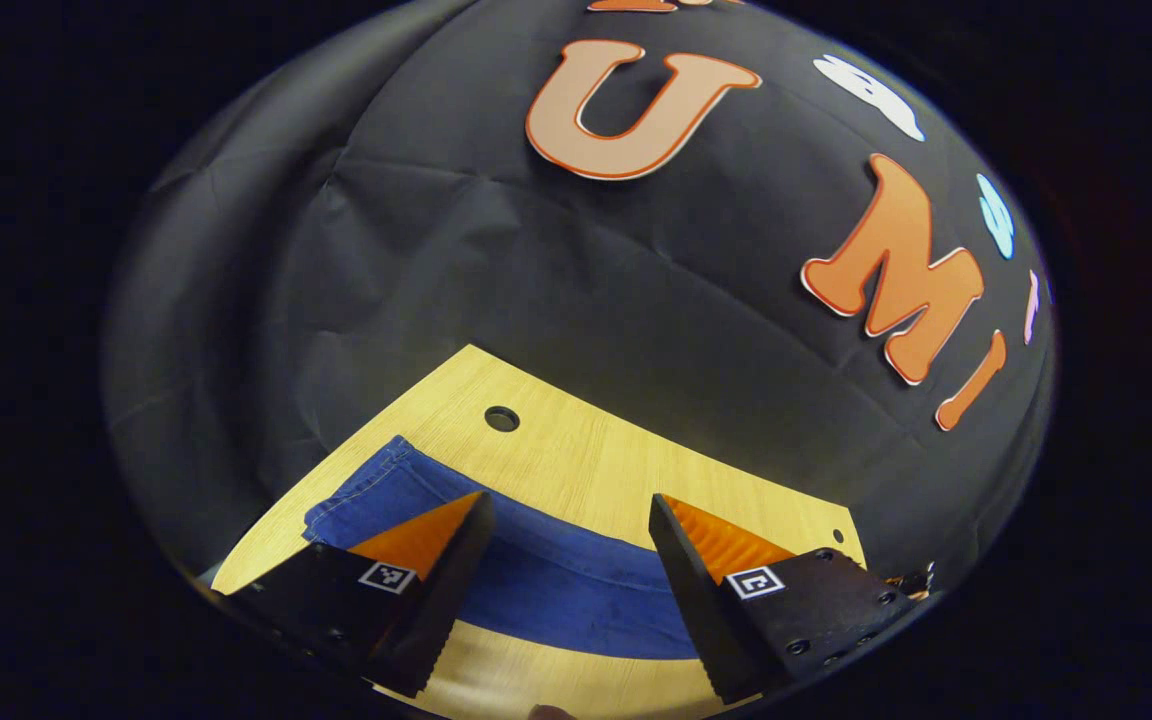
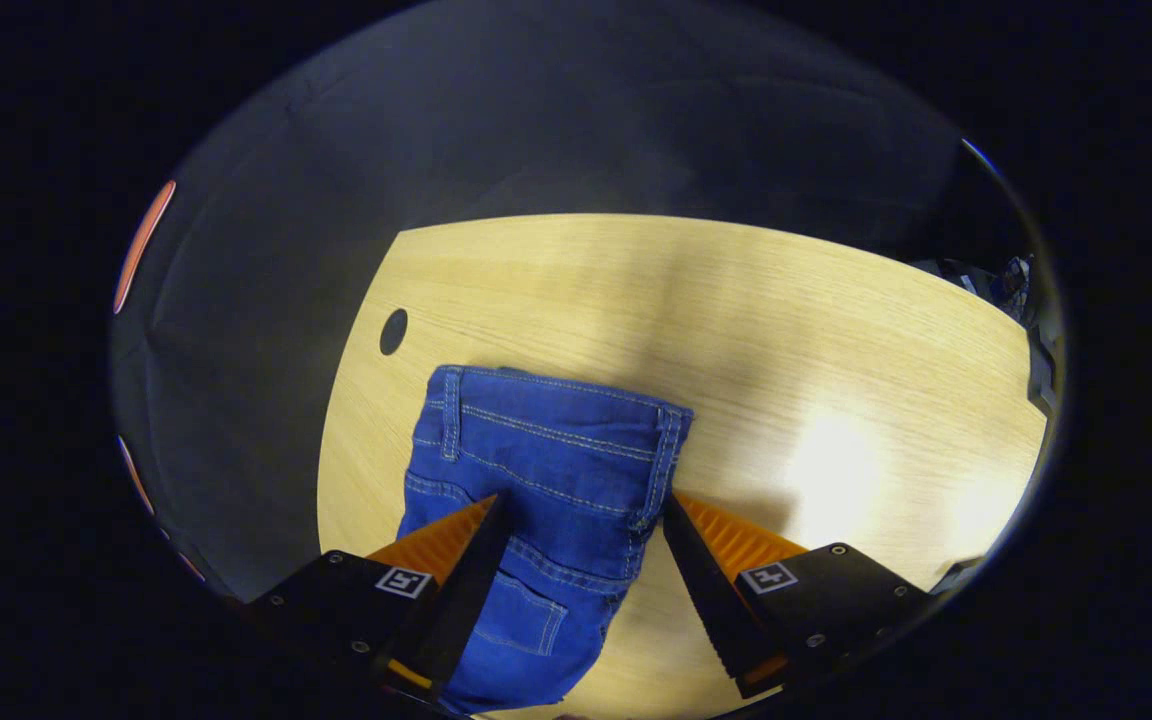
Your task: Grasp the waist and the cuffs of the jeans and fold them to make the two legs overlap; first hold the waist and fold one-third of the jeans toward the cuffs, then hold the cuffs and fold the remaining one-third in the same direction to finish folding.
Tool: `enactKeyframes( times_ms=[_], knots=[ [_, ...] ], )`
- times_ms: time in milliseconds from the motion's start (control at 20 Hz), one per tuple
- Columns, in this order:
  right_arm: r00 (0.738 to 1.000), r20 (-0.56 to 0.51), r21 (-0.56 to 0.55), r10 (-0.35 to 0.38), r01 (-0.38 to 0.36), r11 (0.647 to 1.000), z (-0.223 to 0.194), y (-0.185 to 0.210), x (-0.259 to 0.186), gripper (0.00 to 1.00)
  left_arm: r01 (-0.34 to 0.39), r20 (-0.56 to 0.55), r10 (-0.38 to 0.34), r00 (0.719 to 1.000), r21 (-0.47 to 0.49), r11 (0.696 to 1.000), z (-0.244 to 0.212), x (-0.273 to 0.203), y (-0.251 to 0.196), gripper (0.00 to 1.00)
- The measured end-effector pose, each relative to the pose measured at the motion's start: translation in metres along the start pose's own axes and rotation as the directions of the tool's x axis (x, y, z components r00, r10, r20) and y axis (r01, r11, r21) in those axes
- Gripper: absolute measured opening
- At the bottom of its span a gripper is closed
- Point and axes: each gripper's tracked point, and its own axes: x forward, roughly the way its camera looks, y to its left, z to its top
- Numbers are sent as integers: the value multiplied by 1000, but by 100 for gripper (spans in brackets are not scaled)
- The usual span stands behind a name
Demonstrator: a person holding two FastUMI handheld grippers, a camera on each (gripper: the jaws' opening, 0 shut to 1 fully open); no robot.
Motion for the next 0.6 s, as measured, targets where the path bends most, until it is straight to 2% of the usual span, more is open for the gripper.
enactKeyframes(
  times_ms=[50, 150, 200, 300, 350, 400, 450, 600],
  knots=[
    [1000, 20, -25, -4, 5, 1000, 0, -4, 2, 95, 21, 8, -21, 1000, 10, 1000, -1, -4, -9, 96],
    [998, 54, -83, -31, 36, 996, 2, -12, 2, 82, 40, -5, -39, 999, 23, 999, -10, -8, -22, 96],
    [997, 69, -96, -33, 40, 995, 4, -11, 3, 57, 41, -19, -41, 999, 26, 999, -16, -9, -26, 96],
    [997, 75, -86, -16, 22, 996, 0, -2, 4, 32, 52, -48, -50, 998, 26, 998, -26, -10, -31, 96],
    [997, 83, -91, -2, 9, 996, 1, -2, 11, 31, 57, -57, -55, 997, 25, 998, -29, -10, -34, 96],
    [994, 105, -99, 23, -12, 995, 3, 6, -8, 20, 62, -62, -61, 996, 26, 998, -31, -10, -35, 96],
    [991, 115, -128, 74, -59, 990, 4, 14, -11, 20, 66, -57, -64, 996, 28, 997, -30, -10, -37, 97],
    [978, 156, -179, 140, -112, 978, 8, 26, -38, 20, 76, -53, -73, 996, 47, 996, -28, -10, -41, 97]
  ],
)
